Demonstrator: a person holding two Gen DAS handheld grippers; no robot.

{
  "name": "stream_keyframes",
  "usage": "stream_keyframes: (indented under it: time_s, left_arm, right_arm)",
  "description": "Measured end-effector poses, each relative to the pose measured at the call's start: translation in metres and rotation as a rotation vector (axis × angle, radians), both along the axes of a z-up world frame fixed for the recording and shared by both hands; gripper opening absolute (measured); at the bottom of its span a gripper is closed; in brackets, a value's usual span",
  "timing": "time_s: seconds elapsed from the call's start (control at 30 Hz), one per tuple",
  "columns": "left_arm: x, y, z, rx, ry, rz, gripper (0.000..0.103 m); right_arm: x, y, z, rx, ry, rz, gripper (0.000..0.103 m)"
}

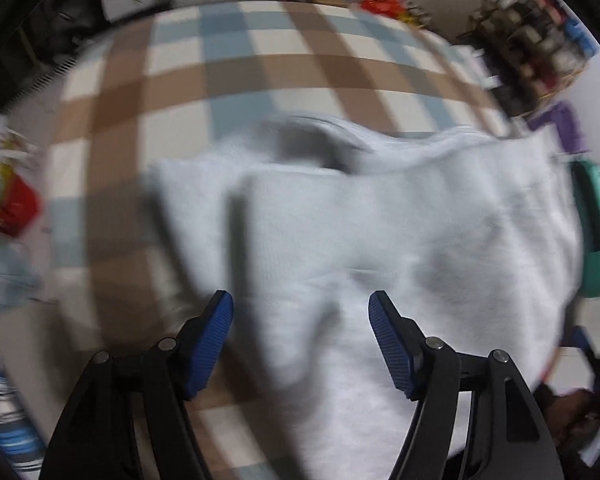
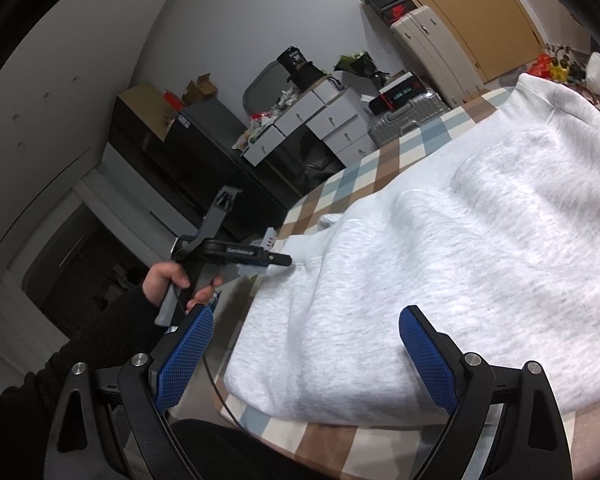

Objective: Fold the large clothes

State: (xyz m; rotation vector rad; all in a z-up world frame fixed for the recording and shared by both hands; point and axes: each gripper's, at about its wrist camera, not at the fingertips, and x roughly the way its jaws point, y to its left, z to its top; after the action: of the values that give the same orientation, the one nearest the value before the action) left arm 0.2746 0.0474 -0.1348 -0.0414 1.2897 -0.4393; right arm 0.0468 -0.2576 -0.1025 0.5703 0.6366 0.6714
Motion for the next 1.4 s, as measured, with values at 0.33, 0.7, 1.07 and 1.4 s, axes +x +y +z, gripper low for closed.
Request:
stream_keyframes:
  time_s: [0.33,0.7,1.07,1.4]
  left_arm:
    - [-0.006,-0.013,0.023,0.100,-0.161,0.043,0.010]
    - [-0.007,0.016,-0.007,0.069,-0.132,0.184,0.007]
    - [-0.071,-0.042,0.058,-0.019,-0.313,0.258,0.065]
    - [-0.039,-0.103,-0.030,0.149,-0.172,0.116,0.067]
  right_arm:
    - [-0.004,0.008,0.001,-0.055,-0.014,-0.012,0.095]
    - [0.009,-0.010,0.001,-0.102,0.001,-0.114,0.095]
    - [0.188,-0.018,0.013,-0.843,0.209,-0.157,0.089]
    - [0.245,-0.021,-0.047,-0.953,0.421,-0.096,0.102]
